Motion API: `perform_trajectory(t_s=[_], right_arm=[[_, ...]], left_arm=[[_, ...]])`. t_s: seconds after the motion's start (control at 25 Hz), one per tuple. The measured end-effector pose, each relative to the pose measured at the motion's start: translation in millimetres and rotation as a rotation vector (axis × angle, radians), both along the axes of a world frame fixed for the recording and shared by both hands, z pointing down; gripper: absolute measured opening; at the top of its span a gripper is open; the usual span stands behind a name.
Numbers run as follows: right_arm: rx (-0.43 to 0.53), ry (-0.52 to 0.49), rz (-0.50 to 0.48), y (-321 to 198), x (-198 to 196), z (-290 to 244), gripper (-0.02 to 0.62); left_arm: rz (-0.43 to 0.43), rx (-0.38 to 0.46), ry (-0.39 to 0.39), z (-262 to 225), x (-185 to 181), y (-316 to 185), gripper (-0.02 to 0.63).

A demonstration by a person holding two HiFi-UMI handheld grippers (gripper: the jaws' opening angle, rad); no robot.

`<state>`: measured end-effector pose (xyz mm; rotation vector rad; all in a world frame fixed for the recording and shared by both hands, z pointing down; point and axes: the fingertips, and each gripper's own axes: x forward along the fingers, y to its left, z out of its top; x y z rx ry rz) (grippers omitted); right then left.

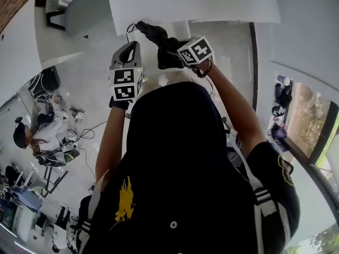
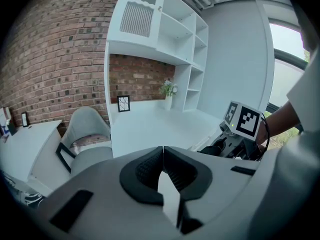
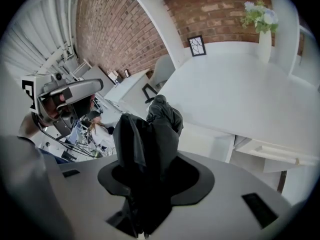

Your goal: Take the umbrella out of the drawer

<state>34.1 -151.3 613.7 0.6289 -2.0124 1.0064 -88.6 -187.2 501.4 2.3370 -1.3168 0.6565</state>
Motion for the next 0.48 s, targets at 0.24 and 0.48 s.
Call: perform_trajectory(t_s=[0.24, 0.48], right_arm=[[0.099, -0.046, 0.041, -23, 13, -47, 0.196], [0.160, -0.073, 0.085, -38, 18, -77, 0.196]], left_arm=[[-0.010, 0.092, 0.010, -38, 13, -17, 0.020], [-0.022, 0.163, 0.032, -63, 12, -29, 0.020]])
